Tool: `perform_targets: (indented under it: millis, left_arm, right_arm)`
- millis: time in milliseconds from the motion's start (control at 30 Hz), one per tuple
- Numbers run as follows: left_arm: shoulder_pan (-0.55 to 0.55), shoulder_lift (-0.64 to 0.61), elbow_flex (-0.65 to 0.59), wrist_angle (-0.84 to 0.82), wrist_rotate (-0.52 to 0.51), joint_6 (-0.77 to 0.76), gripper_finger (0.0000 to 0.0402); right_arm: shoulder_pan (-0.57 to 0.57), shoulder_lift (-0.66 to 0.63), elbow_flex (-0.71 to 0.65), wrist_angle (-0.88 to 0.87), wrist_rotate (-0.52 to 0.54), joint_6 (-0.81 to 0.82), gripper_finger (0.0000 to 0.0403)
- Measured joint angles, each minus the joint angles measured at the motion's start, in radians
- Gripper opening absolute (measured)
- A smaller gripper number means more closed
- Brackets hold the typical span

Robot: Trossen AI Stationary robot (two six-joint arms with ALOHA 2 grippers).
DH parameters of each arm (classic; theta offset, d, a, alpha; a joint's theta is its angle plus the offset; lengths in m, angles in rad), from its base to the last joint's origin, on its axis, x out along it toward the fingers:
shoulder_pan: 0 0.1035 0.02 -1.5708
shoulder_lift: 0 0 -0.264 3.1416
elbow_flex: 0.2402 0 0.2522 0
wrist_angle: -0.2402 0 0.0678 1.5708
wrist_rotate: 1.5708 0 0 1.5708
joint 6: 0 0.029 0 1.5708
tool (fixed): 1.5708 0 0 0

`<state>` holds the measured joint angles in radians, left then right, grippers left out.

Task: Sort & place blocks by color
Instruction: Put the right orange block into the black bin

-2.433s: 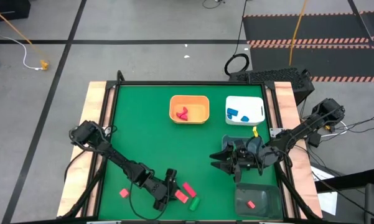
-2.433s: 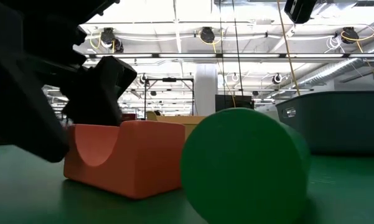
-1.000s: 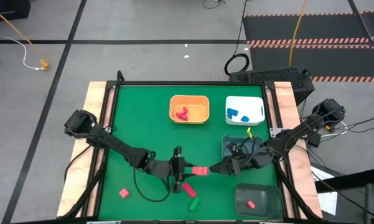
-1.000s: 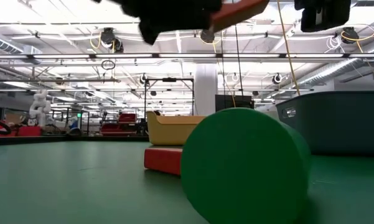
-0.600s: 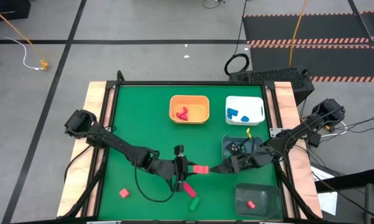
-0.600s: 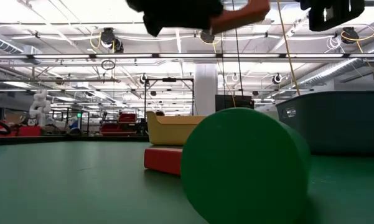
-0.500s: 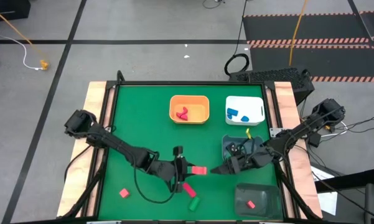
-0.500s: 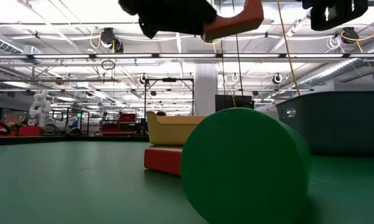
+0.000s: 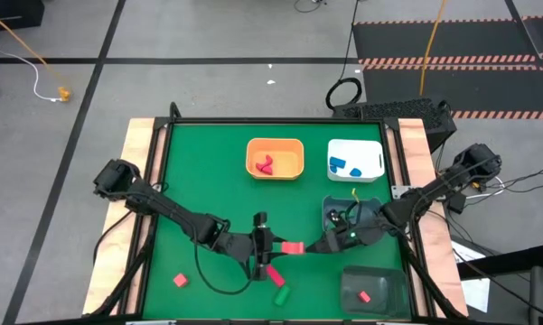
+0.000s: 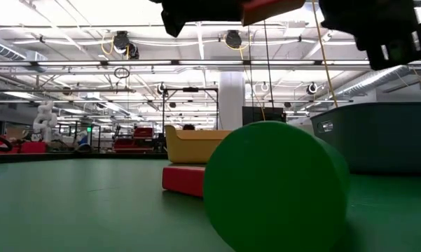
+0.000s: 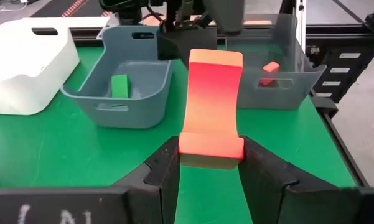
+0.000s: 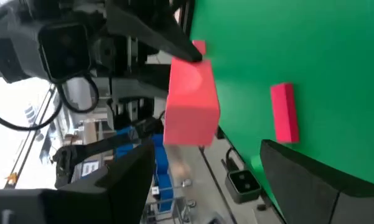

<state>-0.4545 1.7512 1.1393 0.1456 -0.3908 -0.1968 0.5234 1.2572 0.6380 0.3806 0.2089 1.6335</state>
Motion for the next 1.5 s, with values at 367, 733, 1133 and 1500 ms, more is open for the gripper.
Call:
perform_targets:
  millis: [367, 733, 1133, 1500]
  left_arm:
    - [0.046, 0.0, 0.0, 0.054, 0.0, 0.019, 0.0133]
    - [0.089, 0.0, 0.0, 0.059, -0.001, 0.048, 0.0133]
    - [0.1, 0.001, 0.0, 0.058, -0.004, 0.101, 0.0133]
    - [0.109, 0.001, 0.0, 0.065, -0.007, 0.113, 0.0134]
  right_arm:
    - [-0.086, 0.0, 0.0, 0.043, 0.031, -0.073, 0.0283]
    - [-0.142, 0.034, 0.0, 0.079, 0.053, -0.087, 0.0247]
    - [-0.169, 0.034, 0.0, 0.075, 0.049, -0.077, 0.01]
    - [-0.169, 0.033, 0.0, 0.07, 0.029, -0.095, 0.01]
